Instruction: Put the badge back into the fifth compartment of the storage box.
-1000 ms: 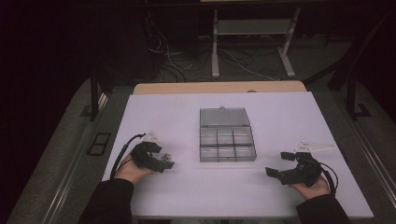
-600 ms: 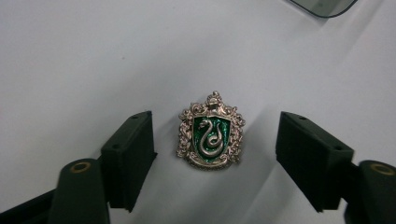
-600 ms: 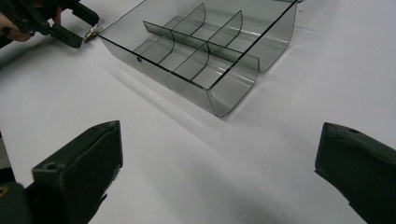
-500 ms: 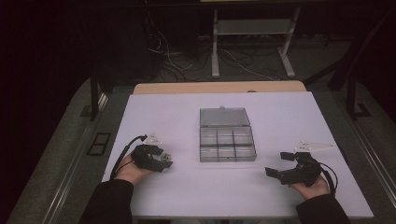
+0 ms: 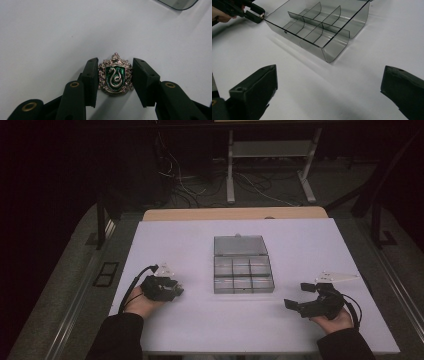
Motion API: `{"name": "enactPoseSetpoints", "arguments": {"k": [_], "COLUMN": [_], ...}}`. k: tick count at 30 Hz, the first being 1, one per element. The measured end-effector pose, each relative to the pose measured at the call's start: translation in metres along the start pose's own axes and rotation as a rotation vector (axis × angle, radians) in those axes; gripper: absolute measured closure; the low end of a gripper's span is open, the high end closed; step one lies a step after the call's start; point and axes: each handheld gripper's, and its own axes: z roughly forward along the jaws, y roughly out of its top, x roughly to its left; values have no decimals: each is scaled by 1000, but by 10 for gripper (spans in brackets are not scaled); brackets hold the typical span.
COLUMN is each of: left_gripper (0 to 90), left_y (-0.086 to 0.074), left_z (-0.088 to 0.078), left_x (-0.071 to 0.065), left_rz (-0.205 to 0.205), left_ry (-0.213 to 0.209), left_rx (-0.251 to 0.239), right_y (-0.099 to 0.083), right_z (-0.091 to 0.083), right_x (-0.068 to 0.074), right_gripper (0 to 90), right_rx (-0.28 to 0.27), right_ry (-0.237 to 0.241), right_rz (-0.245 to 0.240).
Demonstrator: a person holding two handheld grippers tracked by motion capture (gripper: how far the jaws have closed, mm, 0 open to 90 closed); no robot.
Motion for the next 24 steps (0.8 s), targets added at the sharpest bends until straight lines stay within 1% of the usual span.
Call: {"name": "enactPoseSetpoints", "arguments": {"k": [2,7,8,10,11,16,17,20,24], "left_gripper": [566,568,568,568,568,568,568,568,568], "left_y": [0,0,0,0,0,1,1,2,4], "left_z": [0,-1,-1,-2,-3,-12,-14,-19,-22], "left_x": [1,1,0,2,2,7,7,9,10], "left_rz": [3,-3,-11,-7,-15,-57,-70,-101,-110], "left_ry": [-2,-6,-8,-13,-14,-32,-38,-52,-63], "left_rx": [0,1,-3,-12,-18,-96,-118,-160,-191], "right_y": [0,0,0,0,0,0,0,0,0], "right_z": [0,0,0,0,0,0,0,-1,-1], "right_x": [0,0,0,0,0,-1,-1,-1,-1], "right_gripper": [6,6,6,6,5,5,6,6,6], "right_rx": [0,2,1,1,2,4,2,3,2], "right_ry": [0,0,0,-1,0,4,4,6,4], "right_rz": [0,0,0,-1,-1,1,2,2,-1]}}
